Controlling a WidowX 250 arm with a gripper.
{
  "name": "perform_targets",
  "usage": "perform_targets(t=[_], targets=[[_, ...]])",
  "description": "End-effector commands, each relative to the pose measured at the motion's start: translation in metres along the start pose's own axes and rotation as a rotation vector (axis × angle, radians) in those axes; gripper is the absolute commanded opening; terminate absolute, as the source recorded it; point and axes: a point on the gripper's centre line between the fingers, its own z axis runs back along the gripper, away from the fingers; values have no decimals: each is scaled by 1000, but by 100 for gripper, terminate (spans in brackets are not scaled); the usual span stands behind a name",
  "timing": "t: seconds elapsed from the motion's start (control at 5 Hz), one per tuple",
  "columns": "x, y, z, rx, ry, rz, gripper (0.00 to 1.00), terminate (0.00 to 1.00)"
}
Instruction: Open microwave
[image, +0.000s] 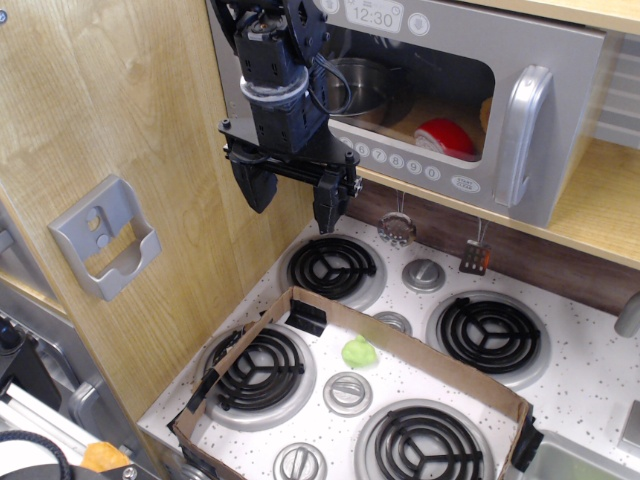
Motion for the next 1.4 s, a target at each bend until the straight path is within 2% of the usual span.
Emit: perform_targets(t=[0.0, 0.2, 0.6, 0.8, 1.2], targets=[[0, 0, 0, 0, 0, 0, 100, 0], [2, -32, 13, 53, -62, -24, 100, 0], [5, -92, 31, 18, -152, -44, 100, 0], [15, -115, 41, 45, -171, -50, 100, 0], [44, -121, 42, 68, -217, -105, 100, 0]])
